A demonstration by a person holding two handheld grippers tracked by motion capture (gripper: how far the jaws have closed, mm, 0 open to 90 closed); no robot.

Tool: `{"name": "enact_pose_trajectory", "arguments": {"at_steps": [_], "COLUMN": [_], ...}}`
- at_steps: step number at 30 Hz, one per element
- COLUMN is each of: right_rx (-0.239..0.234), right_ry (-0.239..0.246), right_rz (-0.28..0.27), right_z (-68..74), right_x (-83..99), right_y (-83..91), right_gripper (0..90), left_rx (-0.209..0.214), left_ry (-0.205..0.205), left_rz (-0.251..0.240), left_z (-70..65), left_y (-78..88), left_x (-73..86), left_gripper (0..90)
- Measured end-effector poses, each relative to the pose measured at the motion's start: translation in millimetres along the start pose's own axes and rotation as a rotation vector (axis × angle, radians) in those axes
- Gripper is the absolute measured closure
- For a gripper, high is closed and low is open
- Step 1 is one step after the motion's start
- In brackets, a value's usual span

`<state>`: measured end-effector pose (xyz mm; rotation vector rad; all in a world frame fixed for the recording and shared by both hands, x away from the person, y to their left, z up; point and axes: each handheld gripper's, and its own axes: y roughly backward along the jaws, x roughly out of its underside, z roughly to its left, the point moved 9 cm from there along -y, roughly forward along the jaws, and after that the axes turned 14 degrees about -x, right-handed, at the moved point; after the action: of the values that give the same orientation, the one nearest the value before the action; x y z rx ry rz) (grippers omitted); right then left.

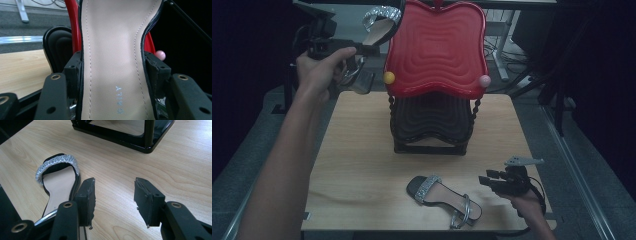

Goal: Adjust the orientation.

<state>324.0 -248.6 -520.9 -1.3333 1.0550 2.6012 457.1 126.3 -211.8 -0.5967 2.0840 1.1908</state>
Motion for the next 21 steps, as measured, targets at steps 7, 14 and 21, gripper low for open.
{"name": "enact_pose_trajectory", "arguments": {"at_steps": [7,14,21], "right_rx": [-0.001,-0.005,-0.004], "right_ry": [-0.005,-0.007,-0.008], "right_rz": [-0.005,-0.016,-0.015], "right_z": [-0.8,-0.2,-2.0], "right_x": [-0.9,-1.7,-0.7], "right_y": [0.8,2.7,3.0], "right_gripper": [51.4,51.5,51.5], "left_rx": [-0.029,-0.053,-0.110], "left_ry": [-0.005,-0.033,-0.031], "left_rz": [0.016,0.043,0.025], "left_z": [-16.1,-40.3,-49.3], "left_y": [-20.5,-53.2,-84.1], "left_x": [-16.3,-28.5,-34.9], "left_gripper": [42.4,42.4,42.3]}}
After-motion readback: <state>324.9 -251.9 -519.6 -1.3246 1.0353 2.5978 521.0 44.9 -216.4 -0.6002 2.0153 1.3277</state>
